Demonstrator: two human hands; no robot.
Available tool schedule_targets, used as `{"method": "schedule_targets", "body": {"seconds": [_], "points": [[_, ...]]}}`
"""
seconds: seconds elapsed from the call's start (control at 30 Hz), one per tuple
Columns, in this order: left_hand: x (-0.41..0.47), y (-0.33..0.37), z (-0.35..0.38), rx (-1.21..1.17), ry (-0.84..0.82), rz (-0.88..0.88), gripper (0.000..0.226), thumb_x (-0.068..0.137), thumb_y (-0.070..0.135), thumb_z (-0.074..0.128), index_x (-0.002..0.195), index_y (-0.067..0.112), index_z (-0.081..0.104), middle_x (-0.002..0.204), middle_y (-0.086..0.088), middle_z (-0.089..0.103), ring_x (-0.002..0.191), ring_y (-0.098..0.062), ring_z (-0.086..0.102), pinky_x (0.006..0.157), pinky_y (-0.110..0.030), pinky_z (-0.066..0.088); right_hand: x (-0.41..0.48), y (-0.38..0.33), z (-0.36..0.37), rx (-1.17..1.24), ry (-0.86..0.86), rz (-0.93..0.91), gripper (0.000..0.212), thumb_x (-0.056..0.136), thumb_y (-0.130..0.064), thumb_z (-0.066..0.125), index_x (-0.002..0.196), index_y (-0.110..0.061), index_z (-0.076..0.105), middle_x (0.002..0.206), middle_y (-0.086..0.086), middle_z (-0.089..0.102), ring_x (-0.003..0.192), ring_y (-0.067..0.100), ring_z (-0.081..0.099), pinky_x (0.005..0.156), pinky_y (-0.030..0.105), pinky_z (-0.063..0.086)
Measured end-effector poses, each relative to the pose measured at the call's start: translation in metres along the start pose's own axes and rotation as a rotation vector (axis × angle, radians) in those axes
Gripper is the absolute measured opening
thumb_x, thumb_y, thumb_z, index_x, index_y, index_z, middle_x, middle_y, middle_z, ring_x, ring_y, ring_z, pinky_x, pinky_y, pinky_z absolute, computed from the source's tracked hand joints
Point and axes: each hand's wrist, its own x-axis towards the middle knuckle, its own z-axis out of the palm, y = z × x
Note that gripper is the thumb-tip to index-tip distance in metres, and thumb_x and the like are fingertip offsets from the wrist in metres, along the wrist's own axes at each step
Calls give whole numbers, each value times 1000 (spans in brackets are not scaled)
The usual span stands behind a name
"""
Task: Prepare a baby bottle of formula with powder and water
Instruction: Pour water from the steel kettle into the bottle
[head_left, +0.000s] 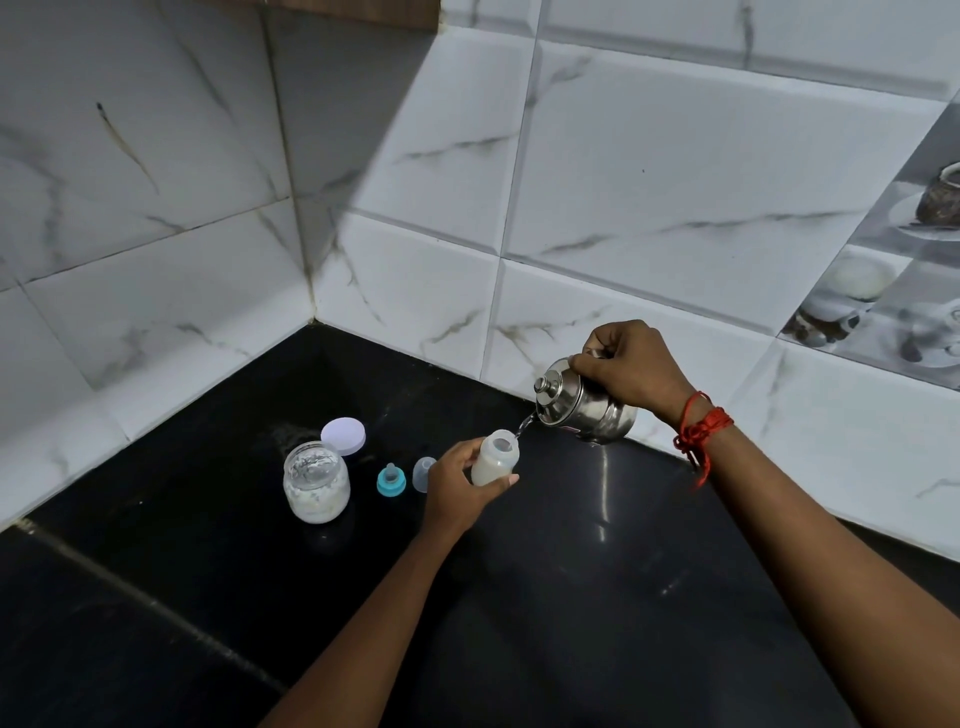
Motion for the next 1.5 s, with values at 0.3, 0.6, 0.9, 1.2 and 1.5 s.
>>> {"method": "schedule_targets", "body": {"seconds": [0.3,0.6,0.9,1.2,1.5], "points": [[-9,1,9,-17,-68,-10,53,67,31,96,113,31,70,110,12,70,100,-6,69,83,-17,55,0,-2,-2,1,5,-9,22,81,-18,75,70,-1,66,66,15,70,55,19,60,61,36,53],[-13,-4,9,-6,-70,-45,54,66,30,97,114,22,73,109,10,71,98,-5,69,80,-15,55,-3,-2,-11,-12,-2,-2,22,79,-19,75,67,-3,65,64,13,69,47,12,56,60,41,53],[-23,2,13,10,-80,-52,51,66,28,97,110,32,70,108,13,70,98,1,67,79,-12,53,-6,-12,-36,-53,14,-55,23,77,-19,74,61,-9,62,59,7,66,50,11,55,61,31,50],[-34,3,21,17,-61,-59,55,65,31,97,113,23,73,109,11,72,99,-7,70,82,-24,60,-15,-16,-61,-89,12,-97,23,80,-19,74,64,-6,63,56,0,60,53,13,53,58,25,44],[-43,17,26,-7,-51,-32,49,65,27,97,106,32,71,107,11,73,97,-1,69,79,-20,58,-22,-19,-79,-131,15,-116,20,79,-20,72,70,-4,65,60,-1,61,58,13,54,57,23,43]]}}
